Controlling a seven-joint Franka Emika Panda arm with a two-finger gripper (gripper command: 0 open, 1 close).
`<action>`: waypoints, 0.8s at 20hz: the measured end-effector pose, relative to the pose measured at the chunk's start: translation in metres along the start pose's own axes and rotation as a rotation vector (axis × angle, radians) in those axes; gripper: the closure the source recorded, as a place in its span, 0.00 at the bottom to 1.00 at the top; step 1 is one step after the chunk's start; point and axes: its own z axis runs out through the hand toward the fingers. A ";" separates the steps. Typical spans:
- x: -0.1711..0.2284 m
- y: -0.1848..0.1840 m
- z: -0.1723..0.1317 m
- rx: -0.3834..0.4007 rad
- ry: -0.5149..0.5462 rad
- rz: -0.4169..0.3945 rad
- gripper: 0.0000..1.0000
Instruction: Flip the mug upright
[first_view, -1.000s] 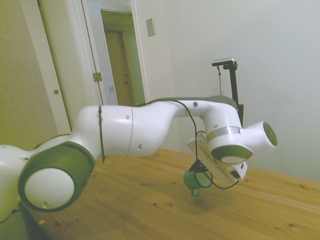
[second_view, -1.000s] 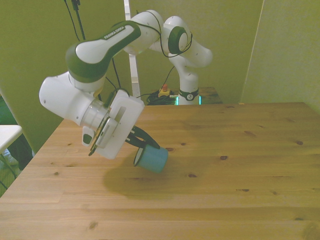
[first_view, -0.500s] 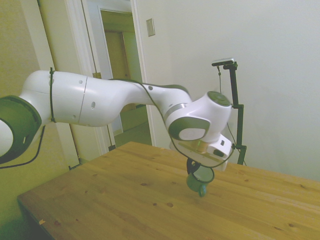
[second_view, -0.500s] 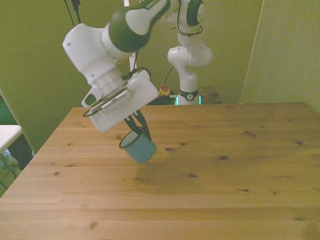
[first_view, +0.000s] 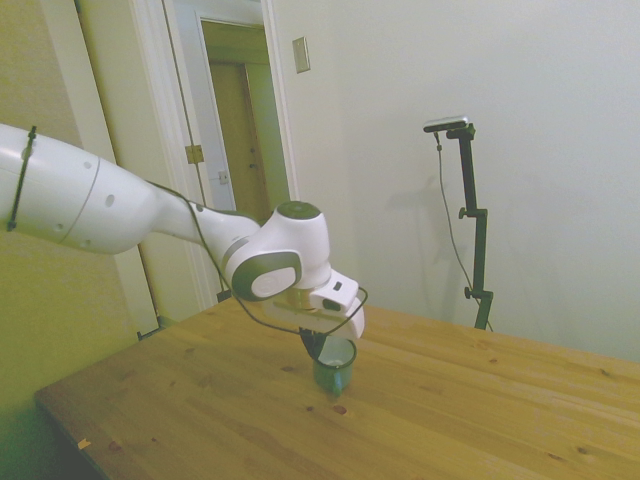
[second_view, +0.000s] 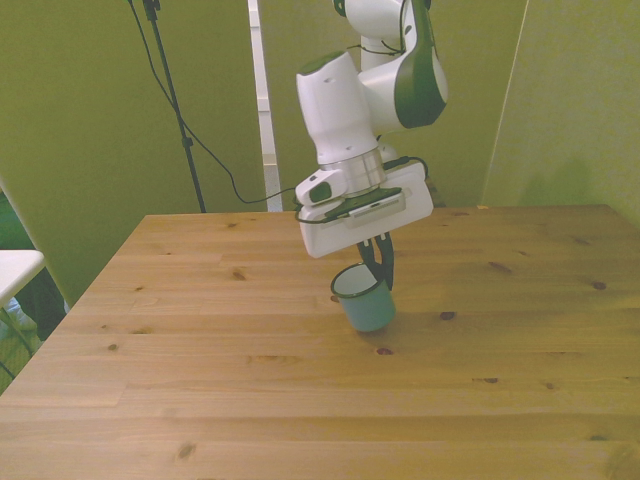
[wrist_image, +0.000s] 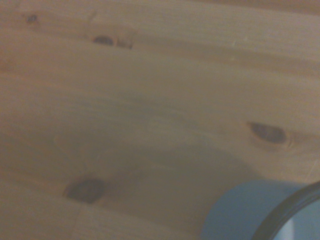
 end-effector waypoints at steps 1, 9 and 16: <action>-0.010 0.002 0.001 -0.010 0.004 0.002 1.00; -0.016 -0.001 -0.011 -0.071 0.035 0.034 1.00; 0.003 -0.019 0.004 -0.166 0.065 0.053 1.00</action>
